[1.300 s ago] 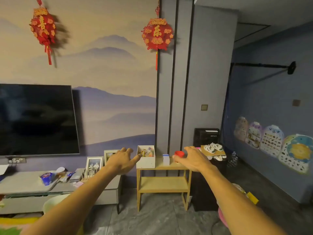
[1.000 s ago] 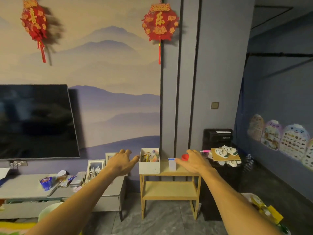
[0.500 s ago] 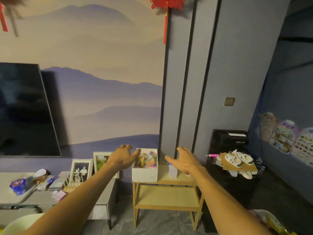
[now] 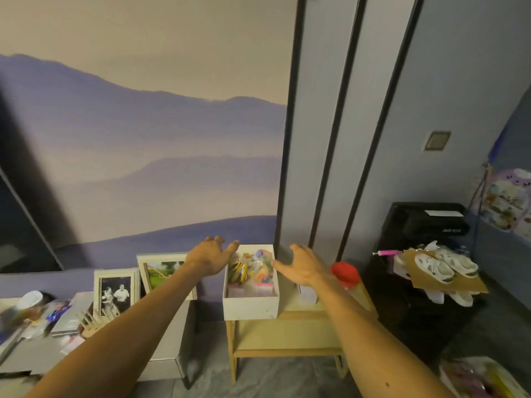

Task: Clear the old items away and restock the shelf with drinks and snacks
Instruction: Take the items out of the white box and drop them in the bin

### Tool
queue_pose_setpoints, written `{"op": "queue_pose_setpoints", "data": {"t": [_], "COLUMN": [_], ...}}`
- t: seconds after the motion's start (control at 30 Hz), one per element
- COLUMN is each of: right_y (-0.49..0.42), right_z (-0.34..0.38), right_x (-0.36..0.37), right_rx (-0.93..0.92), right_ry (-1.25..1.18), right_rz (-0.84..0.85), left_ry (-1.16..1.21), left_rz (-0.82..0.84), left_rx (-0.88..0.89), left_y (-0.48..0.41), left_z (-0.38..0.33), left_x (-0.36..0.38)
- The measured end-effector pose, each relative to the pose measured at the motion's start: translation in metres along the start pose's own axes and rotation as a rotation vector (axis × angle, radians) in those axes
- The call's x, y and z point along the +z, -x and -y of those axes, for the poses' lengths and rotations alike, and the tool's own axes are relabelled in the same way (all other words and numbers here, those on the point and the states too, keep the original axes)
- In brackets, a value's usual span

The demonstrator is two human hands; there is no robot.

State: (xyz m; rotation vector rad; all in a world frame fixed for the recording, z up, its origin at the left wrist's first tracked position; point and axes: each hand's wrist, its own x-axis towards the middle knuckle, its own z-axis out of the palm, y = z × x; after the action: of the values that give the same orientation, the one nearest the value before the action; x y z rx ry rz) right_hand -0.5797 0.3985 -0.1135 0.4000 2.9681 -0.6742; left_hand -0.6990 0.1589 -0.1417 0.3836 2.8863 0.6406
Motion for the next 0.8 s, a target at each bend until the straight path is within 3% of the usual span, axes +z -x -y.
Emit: {"op": "queue_pose_setpoints", "data": {"t": [0.37,0.7,0.8], "right_y": [-0.237,-0.347,-0.374], "right_z": [-0.043,-0.065,-0.076], "right_x": [0.087,0.202,0.262], "right_rx": [0.023,0.001,0.043], "right_ry": [0.049,-0.034,-0.074], "right_rz": [0.127,0.233,0.237], "left_ry": [-0.123,0.117,0.125], "left_rz": [0.151,0.336,0.277], "left_rx": [-0.078,-0.268,-0.195], "left_y": [-0.188,-0.278,-0.308], "left_z": [0.016,0.046,0.075], "left_x": [0.083,0.204,0.254]}}
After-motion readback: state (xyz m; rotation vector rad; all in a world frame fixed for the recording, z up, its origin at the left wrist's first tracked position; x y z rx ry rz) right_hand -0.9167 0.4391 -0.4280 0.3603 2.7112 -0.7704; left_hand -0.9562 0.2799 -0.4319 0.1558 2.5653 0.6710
